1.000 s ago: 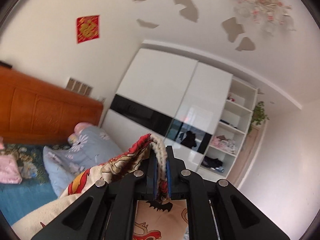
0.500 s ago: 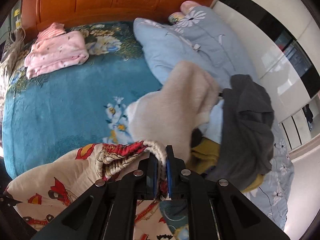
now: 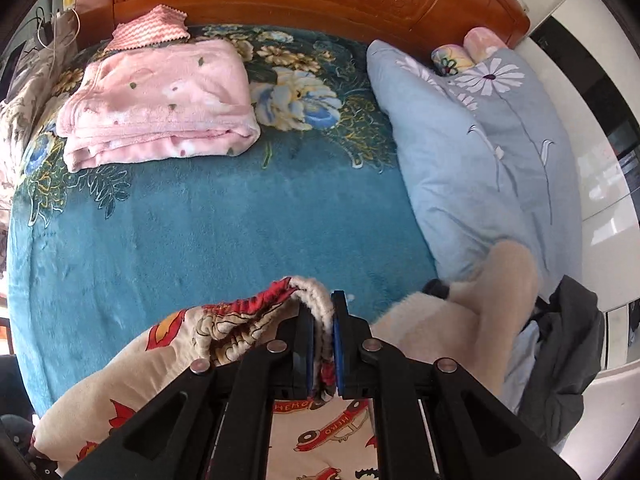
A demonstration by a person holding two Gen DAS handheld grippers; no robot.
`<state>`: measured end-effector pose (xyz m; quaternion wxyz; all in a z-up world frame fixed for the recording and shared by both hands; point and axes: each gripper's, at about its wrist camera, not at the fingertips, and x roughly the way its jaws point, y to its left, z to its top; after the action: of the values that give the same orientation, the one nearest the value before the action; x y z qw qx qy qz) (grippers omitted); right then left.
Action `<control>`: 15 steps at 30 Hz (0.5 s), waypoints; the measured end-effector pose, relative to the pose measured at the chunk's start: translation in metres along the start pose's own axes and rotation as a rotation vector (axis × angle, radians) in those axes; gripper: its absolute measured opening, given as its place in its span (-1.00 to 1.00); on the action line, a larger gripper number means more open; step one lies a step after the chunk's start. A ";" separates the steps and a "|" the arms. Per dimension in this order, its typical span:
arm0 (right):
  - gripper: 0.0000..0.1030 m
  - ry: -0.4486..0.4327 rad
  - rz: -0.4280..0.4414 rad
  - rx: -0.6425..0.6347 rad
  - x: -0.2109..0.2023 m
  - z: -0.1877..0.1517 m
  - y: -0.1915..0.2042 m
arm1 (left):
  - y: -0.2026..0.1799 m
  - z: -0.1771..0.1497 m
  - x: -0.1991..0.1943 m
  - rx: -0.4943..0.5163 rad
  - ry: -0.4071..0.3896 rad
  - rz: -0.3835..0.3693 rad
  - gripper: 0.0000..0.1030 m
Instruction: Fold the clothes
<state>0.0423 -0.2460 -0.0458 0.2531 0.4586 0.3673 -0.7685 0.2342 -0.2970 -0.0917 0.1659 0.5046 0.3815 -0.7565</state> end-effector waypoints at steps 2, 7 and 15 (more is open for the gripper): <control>-0.85 0.037 0.012 0.001 0.019 0.004 0.010 | 0.008 0.009 0.011 -0.038 0.025 0.007 -0.94; -0.85 0.081 0.047 0.016 0.052 0.007 0.019 | 0.023 0.028 0.032 -0.136 0.075 0.026 -0.94; -0.02 0.109 0.153 0.004 0.062 0.005 0.018 | 0.036 0.044 0.053 -0.224 0.124 0.090 -0.87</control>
<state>0.0246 -0.2644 -0.1056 0.2897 0.5271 0.3432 -0.7215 0.2062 -0.3462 -0.1452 0.2310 0.5456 0.4499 -0.6682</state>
